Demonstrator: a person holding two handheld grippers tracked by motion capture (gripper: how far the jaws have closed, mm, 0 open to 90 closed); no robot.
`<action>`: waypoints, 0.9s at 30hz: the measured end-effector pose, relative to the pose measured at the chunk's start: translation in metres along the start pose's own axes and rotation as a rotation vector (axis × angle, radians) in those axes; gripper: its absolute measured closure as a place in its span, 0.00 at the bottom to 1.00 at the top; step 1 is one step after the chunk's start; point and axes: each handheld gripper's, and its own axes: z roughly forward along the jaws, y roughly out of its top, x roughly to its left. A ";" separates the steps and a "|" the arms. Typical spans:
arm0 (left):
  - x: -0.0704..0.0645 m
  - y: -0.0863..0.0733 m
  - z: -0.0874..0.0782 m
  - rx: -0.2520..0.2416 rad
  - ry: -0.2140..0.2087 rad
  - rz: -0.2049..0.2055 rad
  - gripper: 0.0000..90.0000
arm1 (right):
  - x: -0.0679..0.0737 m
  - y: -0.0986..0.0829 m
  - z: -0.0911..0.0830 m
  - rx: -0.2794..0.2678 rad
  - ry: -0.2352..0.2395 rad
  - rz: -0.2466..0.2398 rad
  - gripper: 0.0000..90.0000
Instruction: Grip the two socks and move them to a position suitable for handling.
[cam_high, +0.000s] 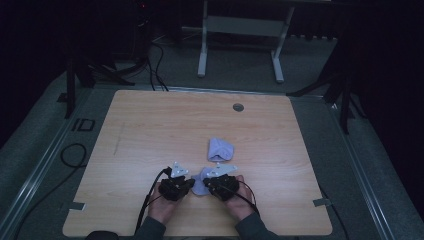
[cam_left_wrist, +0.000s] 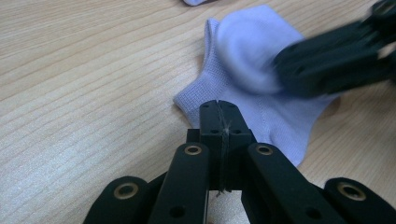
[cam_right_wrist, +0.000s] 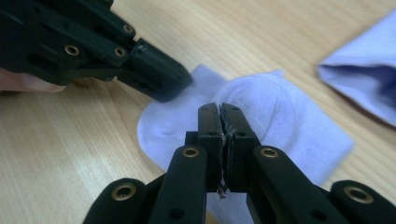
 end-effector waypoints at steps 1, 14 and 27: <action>0.000 0.000 0.000 -0.002 -0.003 -0.003 1.00 | -0.002 -0.001 -0.004 -0.004 -0.001 0.007 0.97; 0.001 0.000 0.001 -0.003 -0.011 -0.003 1.00 | -0.026 -0.023 -0.045 -0.049 -0.087 0.084 0.96; 0.003 0.000 0.001 -0.002 -0.027 0.000 1.00 | -0.034 -0.053 -0.083 -0.056 -0.191 0.119 0.96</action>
